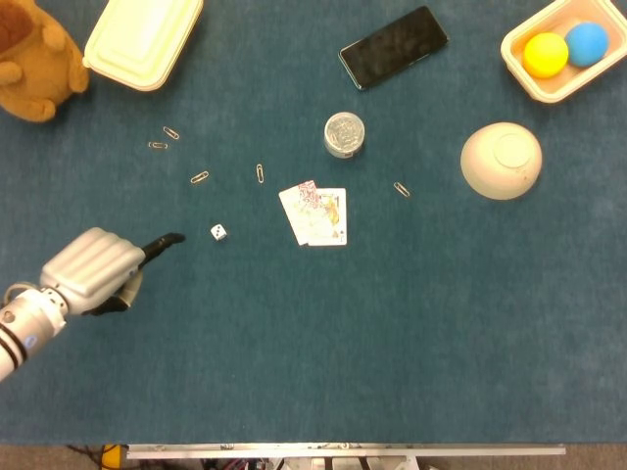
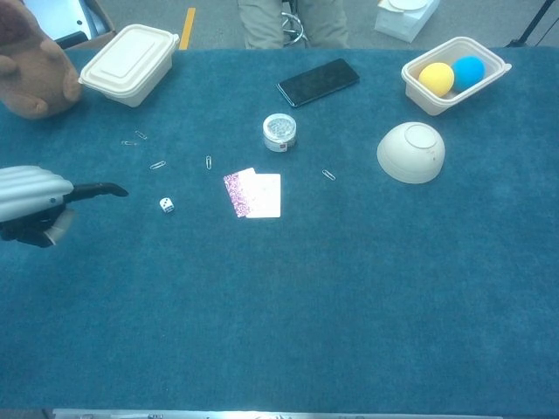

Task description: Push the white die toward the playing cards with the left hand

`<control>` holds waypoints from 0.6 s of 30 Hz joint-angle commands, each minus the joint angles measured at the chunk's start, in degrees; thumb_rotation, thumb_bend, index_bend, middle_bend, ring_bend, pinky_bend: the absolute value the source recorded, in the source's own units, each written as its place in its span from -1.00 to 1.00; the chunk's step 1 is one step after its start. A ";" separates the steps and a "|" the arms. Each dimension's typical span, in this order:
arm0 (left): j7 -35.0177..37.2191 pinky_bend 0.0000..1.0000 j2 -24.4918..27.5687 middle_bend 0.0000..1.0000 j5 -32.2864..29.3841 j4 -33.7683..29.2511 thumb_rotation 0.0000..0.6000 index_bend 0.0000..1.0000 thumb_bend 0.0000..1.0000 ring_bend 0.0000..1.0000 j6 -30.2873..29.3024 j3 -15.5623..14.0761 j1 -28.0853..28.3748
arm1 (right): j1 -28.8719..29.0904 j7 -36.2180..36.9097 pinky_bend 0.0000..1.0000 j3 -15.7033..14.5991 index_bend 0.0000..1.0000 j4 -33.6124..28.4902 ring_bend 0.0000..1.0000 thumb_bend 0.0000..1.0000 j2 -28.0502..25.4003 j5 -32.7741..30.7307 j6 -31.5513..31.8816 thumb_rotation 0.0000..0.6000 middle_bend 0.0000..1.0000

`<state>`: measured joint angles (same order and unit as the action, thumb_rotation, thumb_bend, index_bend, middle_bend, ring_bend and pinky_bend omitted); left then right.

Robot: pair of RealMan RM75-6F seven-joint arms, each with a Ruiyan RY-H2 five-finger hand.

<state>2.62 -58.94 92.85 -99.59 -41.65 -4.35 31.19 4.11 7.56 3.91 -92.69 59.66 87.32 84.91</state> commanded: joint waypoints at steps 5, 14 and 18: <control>-2.26 1.00 -3.26 1.00 -4.06 2.17 1.00 -0.92 0.80 1.00 3.72 -0.32 2.03 | -0.31 0.40 -0.50 -0.01 -0.41 0.47 -0.63 -0.83 -0.03 -0.58 0.15 1.00 -0.41; -1.80 1.00 -7.47 1.00 -7.51 4.58 1.00 -0.91 0.80 1.00 4.48 0.29 3.26 | -0.47 0.48 -0.50 -0.03 -0.41 0.67 -0.63 -0.83 -0.07 -0.76 0.30 1.00 -0.41; -2.62 1.00 -8.73 1.00 -8.54 5.50 1.00 -0.91 0.80 1.00 5.14 0.15 3.97 | -0.61 0.63 -0.50 0.05 -0.41 0.81 -0.63 -0.83 -0.16 -0.97 0.51 1.00 -0.41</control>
<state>0.21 -67.42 84.55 -94.26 -36.68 -4.17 34.98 3.50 8.19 3.95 -91.89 59.51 86.36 85.42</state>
